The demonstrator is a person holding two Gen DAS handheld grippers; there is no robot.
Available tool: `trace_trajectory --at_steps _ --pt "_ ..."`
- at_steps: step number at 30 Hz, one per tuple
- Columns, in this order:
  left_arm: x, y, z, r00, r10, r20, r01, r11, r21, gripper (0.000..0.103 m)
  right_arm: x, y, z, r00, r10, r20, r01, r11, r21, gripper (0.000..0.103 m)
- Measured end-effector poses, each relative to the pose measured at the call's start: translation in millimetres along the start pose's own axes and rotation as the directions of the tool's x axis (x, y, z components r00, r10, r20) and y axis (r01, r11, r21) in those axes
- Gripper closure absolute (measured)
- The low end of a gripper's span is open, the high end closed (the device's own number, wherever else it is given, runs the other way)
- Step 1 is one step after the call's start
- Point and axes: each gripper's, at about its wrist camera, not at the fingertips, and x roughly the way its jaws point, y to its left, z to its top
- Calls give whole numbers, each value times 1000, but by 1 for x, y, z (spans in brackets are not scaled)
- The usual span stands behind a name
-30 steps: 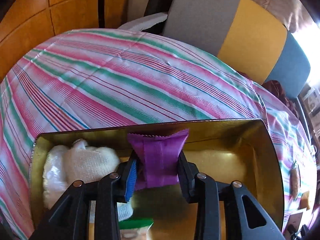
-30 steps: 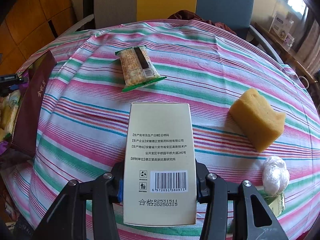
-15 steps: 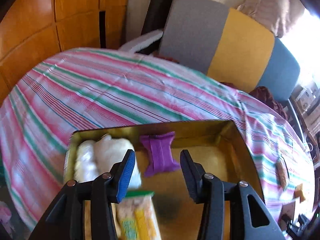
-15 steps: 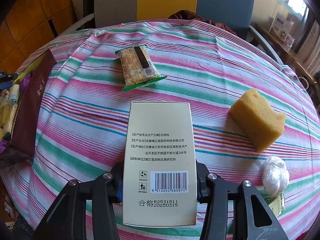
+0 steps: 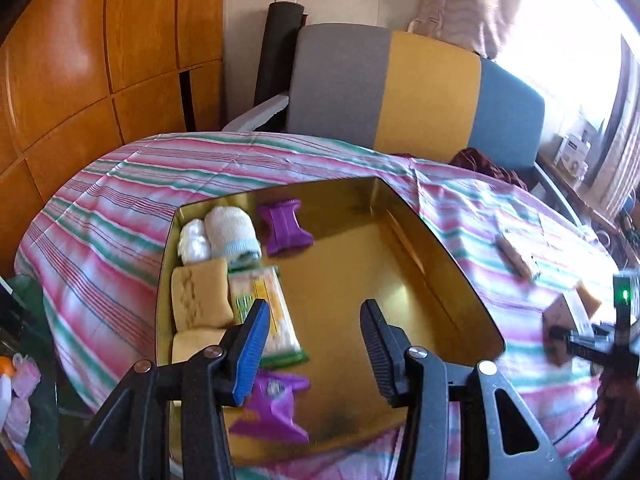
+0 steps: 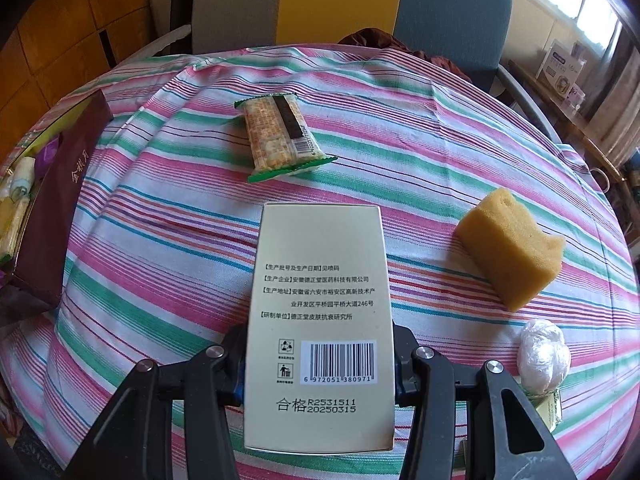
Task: Organize objects
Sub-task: 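Carry the purple packet to the gold tray and release it with the left gripper, then carry the white medicine box to the gold tray and release it with the right gripper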
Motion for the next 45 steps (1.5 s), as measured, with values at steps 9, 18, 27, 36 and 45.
trace_trajectory --at_steps 9,18,27,36,45 --pt "-11 -5 -19 1000 -6 7 6 1000 26 56 -4 6 0 999 35 14 -35 999 34 53" --pt "-18 1 -19 999 -9 35 8 1000 26 56 -14 30 2 996 74 38 -76 996 44 53" --pt "-19 7 -21 1000 -9 29 9 1000 23 56 -44 61 18 982 160 95 -164 986 36 53" --pt "-16 17 -24 1000 -10 19 10 1000 2 56 -87 138 51 947 283 149 -268 957 -115 53" --pt "-14 46 -27 1000 0 5 0 997 -71 56 -82 238 83 933 349 91 -309 903 -299 53"
